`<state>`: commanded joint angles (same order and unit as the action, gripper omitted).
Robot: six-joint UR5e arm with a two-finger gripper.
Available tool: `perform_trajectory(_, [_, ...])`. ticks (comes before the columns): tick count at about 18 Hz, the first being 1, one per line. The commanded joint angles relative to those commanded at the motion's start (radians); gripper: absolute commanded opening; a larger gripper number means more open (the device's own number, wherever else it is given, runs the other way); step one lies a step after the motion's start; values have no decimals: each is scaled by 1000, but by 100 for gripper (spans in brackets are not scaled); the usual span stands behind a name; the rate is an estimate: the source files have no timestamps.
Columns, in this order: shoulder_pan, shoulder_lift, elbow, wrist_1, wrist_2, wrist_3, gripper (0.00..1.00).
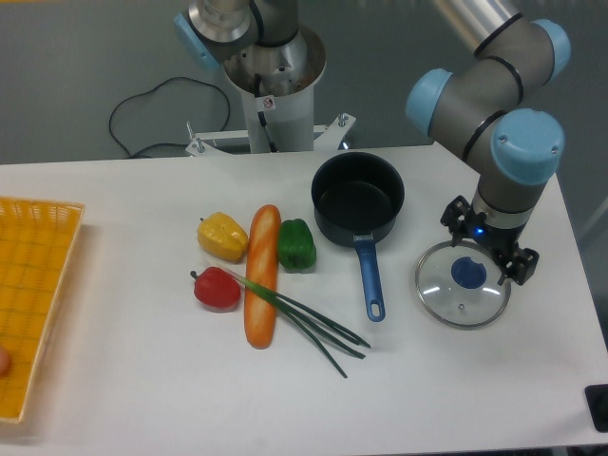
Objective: Pick up the green onion
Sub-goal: 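Move the gripper from the glass lid toward the green onions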
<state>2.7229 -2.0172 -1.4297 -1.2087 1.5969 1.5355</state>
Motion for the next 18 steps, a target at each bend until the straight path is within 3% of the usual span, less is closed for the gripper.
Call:
perform_trajectory(8, [-55, 11, -12, 1, -9, -51, 100])
perform_trajectory(18, [-184, 9, -8, 17, -18, -49, 100])
